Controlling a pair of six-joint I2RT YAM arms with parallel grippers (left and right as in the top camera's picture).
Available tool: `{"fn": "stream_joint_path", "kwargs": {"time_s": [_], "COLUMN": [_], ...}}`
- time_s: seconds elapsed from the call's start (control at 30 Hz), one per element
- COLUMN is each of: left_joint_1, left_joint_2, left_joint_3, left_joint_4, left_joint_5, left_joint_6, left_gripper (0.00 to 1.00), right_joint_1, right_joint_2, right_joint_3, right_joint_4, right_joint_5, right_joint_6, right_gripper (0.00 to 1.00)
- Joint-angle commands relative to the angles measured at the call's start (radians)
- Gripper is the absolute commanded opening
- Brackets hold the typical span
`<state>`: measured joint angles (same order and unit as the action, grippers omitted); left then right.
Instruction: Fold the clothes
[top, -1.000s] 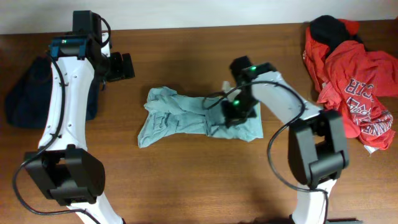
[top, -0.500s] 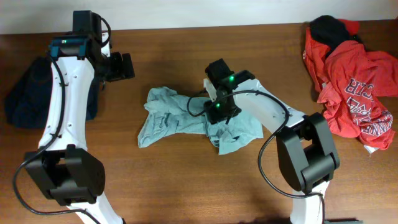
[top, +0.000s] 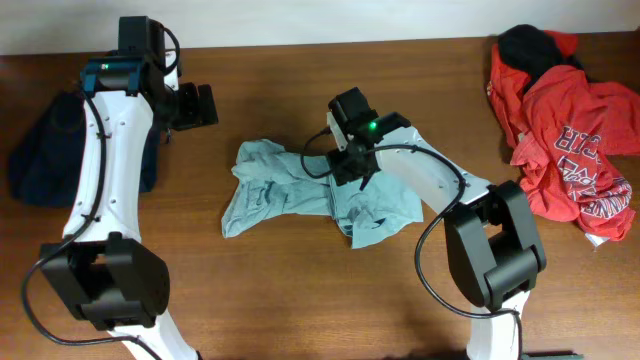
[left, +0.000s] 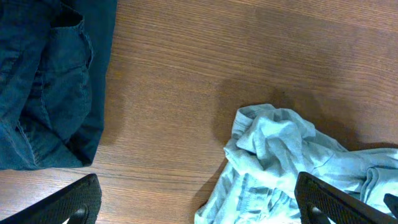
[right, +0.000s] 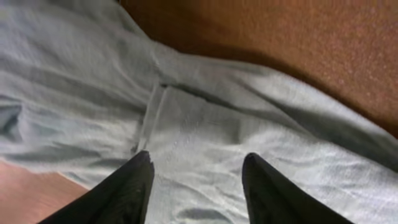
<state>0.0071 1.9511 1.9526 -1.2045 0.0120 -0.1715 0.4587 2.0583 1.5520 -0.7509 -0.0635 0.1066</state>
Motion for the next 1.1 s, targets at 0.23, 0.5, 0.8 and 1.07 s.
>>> {"fn": "stream_joint_path", "kwargs": {"time_s": [0.23,0.5,0.8,1.07], "left_joint_1": [-0.004,-0.007,-0.007,-0.007], "left_joint_2": [-0.001,-0.001,-0.001,-0.001], "left_joint_3": [0.006,0.006,0.006,0.006], "left_joint_4": [0.003,0.003,0.003,0.003], "left_joint_5": [0.008,0.008,0.008,0.008], "left_joint_6": [0.009,0.009,0.009,0.009], "left_gripper": [0.99,0.99,0.99,0.99], "right_joint_1": [0.008,0.039,0.045,0.045], "right_joint_2": [0.037,0.082,0.082,0.082], "right_joint_3": [-0.004,-0.004,-0.004,-0.004], "right_joint_4": [0.062,0.09,0.101,0.101], "right_joint_5": [-0.037,-0.025,0.027,0.051], "right_joint_6": [0.028,0.086,0.12,0.12], "right_gripper": [0.52,0.51,0.17,0.05]}}
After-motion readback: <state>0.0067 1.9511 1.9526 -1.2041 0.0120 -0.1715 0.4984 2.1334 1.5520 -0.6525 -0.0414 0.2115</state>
